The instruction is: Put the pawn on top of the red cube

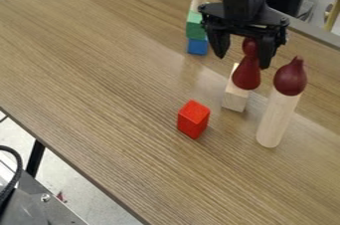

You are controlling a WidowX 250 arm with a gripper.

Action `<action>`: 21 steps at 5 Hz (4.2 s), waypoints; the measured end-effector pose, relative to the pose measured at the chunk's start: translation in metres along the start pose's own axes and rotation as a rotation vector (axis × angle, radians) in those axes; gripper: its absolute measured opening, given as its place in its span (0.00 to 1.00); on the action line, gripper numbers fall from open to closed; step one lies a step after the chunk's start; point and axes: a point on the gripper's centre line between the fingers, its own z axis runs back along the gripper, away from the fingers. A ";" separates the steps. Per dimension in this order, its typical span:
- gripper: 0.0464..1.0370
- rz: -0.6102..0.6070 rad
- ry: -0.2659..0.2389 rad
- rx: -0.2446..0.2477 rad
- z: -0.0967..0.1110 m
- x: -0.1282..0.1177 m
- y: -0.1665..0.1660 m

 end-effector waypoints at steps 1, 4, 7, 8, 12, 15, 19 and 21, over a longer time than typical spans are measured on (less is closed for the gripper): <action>0.96 0.004 0.000 0.003 -0.008 0.001 0.001; 0.65 0.038 -0.080 -0.022 -0.017 0.026 -0.006; 0.55 0.054 -0.097 -0.044 -0.012 0.021 -0.003; 0.55 0.079 -0.114 -0.061 0.005 0.018 0.004; 0.55 -0.014 -0.124 -0.097 0.049 -0.057 0.028; 0.55 -0.092 -0.132 -0.052 0.027 -0.078 0.033; 0.55 -0.143 -0.148 -0.062 0.019 -0.077 0.022; 0.61 -0.146 -0.147 -0.065 0.015 -0.077 0.014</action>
